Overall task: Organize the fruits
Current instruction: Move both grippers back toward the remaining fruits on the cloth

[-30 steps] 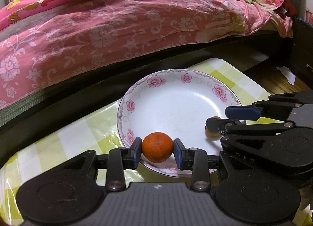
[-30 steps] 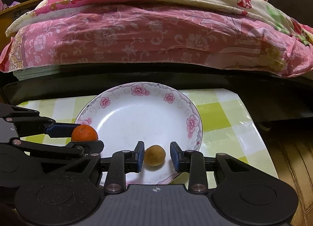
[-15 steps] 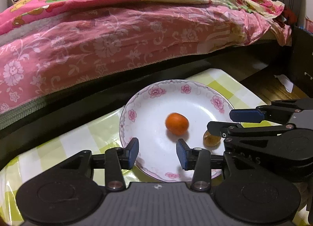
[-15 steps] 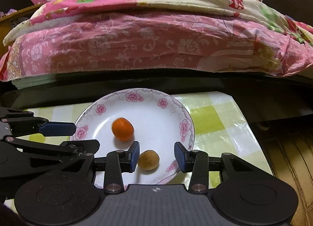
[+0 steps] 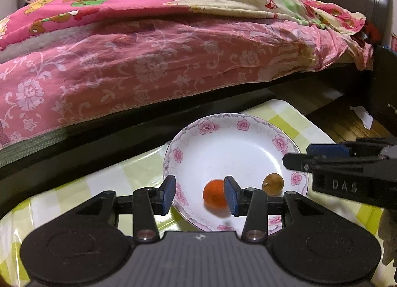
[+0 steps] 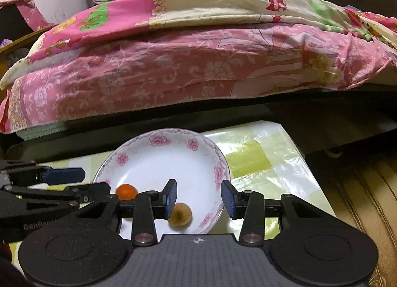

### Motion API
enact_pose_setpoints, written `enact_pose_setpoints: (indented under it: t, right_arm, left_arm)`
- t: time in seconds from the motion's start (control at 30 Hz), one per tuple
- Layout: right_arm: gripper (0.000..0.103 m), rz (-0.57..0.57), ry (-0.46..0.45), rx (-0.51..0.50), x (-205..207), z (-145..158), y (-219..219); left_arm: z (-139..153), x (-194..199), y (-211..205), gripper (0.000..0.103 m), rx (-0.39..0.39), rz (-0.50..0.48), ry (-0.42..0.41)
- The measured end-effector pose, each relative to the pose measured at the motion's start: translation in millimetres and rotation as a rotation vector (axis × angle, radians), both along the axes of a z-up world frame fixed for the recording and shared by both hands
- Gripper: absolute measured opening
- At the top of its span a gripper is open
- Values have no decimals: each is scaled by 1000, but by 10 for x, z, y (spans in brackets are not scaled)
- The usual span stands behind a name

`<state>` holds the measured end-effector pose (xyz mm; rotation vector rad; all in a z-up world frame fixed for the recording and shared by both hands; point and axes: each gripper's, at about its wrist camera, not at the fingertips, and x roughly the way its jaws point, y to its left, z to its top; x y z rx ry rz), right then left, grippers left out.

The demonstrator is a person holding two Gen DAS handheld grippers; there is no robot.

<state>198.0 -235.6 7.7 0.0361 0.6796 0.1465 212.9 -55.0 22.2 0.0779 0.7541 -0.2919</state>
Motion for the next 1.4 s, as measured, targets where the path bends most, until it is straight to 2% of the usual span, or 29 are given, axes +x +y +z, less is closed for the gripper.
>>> enact_pose_setpoints:
  t: [0.47, 0.6, 0.7, 1.0, 1.17, 1.4]
  right_arm:
    - [38, 58, -15, -66, -393, 95, 294]
    - [38, 52, -10, -74, -520, 142, 316]
    - [38, 58, 3, -87, -639, 133, 332]
    - [38, 113, 43, -115, -934, 49, 509]
    - [38, 158, 80, -124, -1131, -36, 668]
    - [38, 204, 112, -117, -1296, -96, 828]
  left_arm:
    - [191, -298, 60, 50, 3, -8, -47]
    - [287, -443, 118, 58, 7, -1, -71]
    - [329, -584, 232, 58, 5, 10, -73]
    - [249, -1004, 591, 58, 27, 39, -19]
    - [94, -1277, 732, 58, 48, 29, 46]
    - [-220, -1504, 721, 58, 97, -1, 119]
